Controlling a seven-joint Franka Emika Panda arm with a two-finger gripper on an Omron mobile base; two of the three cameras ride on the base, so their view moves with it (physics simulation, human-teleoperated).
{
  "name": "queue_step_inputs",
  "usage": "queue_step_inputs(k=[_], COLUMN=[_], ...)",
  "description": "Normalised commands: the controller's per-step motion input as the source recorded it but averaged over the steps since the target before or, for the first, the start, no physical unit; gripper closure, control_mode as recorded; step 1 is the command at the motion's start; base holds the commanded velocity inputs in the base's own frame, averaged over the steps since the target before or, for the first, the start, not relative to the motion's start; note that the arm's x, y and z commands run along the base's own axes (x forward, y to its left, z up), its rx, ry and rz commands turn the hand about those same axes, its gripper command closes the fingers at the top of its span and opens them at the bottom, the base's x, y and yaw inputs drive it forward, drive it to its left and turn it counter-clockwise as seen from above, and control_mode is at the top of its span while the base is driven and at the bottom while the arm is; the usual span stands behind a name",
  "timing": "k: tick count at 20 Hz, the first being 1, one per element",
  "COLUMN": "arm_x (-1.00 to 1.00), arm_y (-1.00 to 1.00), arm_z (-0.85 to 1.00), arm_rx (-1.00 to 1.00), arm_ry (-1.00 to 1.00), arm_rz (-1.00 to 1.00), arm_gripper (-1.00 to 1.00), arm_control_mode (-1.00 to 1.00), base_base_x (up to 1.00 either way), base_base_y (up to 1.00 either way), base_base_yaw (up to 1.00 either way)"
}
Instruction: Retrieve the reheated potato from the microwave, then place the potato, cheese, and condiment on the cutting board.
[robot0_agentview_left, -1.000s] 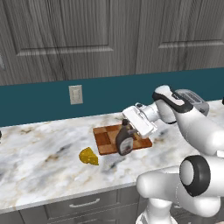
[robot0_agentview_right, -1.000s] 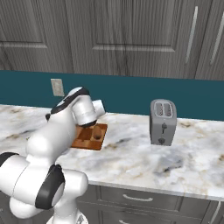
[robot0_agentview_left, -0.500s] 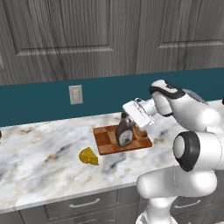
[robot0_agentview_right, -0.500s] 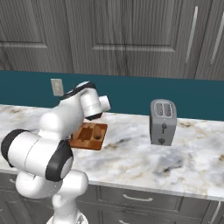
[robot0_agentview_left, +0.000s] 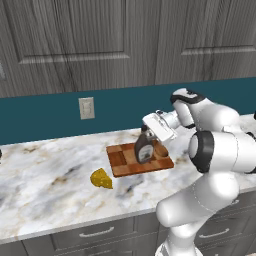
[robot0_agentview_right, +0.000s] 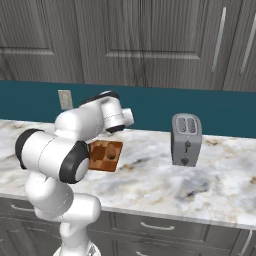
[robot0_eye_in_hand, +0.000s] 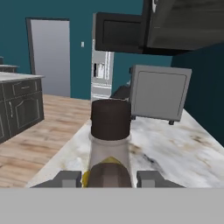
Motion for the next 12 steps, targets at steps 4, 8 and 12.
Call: queue_step_inputs(k=[4,8,12], arm_x=[0.28,0.29,0.33], arm_y=[-0.02,0.00,-0.10], arm_z=[-0.16,-0.16,-0.14], arm_rx=[0.06,0.06,0.01], arm_ry=[0.00,0.00,0.00], arm_rz=[0.00,0.00,0.00], arm_gripper=[1.00,1.00,1.00], arm_control_mode=[-1.00,-1.00,-1.00], base_base_x=[0.00,0.00,0.00], base_base_y=[0.00,0.00,0.00], base_base_yaw=[0.00,0.00,0.00])
